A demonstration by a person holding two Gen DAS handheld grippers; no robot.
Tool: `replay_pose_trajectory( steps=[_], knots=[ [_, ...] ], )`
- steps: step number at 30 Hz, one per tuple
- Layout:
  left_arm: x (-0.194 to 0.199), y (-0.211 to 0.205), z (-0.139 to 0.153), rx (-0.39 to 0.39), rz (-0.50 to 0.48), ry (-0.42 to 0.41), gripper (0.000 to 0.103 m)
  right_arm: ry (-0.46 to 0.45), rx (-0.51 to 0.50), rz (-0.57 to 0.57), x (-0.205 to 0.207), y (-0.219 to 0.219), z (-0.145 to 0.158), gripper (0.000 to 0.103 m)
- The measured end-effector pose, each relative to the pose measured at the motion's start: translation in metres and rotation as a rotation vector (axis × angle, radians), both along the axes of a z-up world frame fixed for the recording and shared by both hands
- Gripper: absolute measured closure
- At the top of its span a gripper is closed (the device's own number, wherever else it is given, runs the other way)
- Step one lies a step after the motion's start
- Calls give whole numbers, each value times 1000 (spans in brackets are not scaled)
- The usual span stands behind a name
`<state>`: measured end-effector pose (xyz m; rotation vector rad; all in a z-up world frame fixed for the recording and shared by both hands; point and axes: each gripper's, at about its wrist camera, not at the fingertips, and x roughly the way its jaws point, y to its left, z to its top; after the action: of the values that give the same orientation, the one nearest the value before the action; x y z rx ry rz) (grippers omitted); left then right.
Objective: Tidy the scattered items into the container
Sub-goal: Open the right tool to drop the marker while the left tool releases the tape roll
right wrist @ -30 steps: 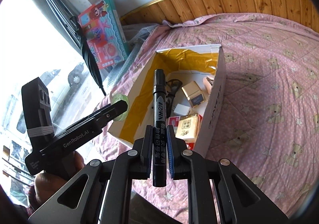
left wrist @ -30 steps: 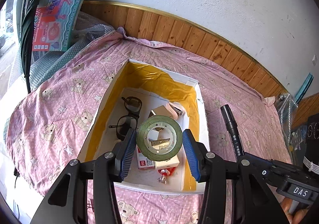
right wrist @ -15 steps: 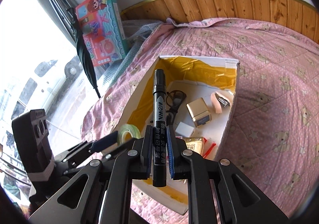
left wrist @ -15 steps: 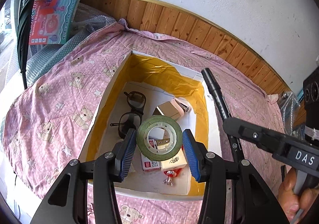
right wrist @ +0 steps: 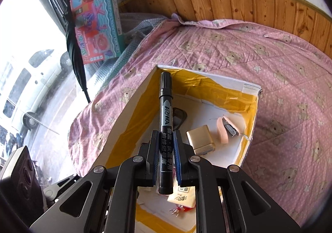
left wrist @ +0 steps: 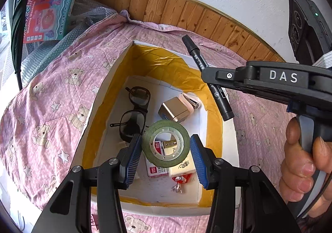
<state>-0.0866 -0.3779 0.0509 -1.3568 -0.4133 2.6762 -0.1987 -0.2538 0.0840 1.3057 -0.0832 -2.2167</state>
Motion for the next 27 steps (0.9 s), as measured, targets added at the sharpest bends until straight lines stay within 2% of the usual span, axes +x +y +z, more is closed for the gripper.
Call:
replay_pose_trajectory(
  steps=[11,17,18,19,20,21,27],
  knots=[
    [-17,0,-9,0,4,-15,54,16,121,49,-36,-22,-25,89],
    [-25,-3,-15,-3,12,-31,54,42,195,36,-59,-27,-42,88],
    [-26,-3,-16,-4,12,-34,54,46,204,29,-63,-27,-45,85],
    [-27,-4,-18,-4,14,-36,54,45,210,18,-67,-25,-49,67],
    [-28,-5,-19,-2,15,-42,54,48,214,-1,-68,-21,-52,60],
    [-29,-6,-21,3,20,-51,53,49,206,-11,-69,-17,-53,57],
    [-29,-19,-28,10,54,-83,52,-16,87,-42,-62,8,-50,57]
  ],
)
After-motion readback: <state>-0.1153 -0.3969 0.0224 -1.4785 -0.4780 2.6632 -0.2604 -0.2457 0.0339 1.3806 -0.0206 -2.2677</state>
